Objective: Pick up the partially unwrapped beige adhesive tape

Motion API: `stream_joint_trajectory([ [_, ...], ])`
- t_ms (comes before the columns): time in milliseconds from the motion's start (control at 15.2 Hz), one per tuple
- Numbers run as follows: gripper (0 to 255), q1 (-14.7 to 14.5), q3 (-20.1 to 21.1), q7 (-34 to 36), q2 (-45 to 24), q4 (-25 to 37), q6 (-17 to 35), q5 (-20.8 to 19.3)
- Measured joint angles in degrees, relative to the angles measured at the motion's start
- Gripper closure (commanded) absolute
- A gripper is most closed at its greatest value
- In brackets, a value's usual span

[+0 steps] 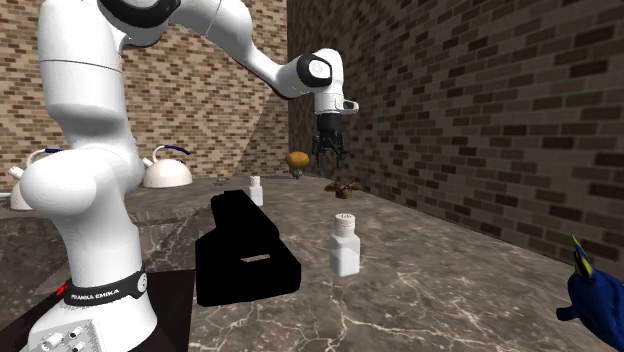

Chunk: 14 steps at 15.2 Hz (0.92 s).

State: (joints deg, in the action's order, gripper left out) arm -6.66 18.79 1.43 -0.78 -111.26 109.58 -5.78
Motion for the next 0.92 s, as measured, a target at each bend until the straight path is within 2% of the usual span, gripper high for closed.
stream_joint_trajectory([
  [462, 0, -3.9, 2.1, 3.4, -14.0, 12.4, 0.2, -4.7],
  [660, 0, -6.4, 2.3, 4.5, -21.5, 20.0, -0.6, -7.2],
  [924, 0, -7.4, 2.3, 5.1, -24.3, 21.7, 0.3, -8.2],
])
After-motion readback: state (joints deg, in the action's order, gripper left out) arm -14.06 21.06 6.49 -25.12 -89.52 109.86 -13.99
